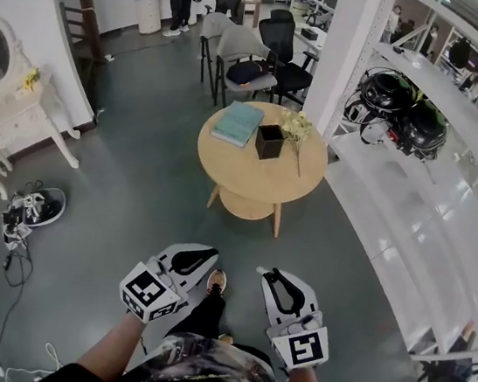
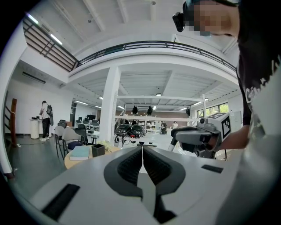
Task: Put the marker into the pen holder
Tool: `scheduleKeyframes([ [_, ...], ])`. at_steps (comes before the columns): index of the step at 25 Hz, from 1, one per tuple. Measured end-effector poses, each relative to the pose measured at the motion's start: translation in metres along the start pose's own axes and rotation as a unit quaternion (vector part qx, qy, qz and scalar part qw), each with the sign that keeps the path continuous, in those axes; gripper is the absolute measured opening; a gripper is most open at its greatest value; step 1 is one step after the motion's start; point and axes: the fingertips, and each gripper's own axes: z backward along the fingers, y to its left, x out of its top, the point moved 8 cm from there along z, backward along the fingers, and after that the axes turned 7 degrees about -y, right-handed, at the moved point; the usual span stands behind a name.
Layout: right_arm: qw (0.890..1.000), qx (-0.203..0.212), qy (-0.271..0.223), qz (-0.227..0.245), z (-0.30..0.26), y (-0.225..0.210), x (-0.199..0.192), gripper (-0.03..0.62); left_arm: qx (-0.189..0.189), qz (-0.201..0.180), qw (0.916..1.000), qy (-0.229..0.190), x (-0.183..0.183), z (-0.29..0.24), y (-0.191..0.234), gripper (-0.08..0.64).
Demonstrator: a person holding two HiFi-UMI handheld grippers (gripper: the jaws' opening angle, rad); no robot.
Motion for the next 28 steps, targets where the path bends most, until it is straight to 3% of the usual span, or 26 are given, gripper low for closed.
scheduleKeyframes([
  [28,1.000,0.006,0.016,-0.006,-0.105,-0.088,-0.018,0.075,0.000,0.017,0.9998,0.006,0.004,-0.089,0.108,0.023],
])
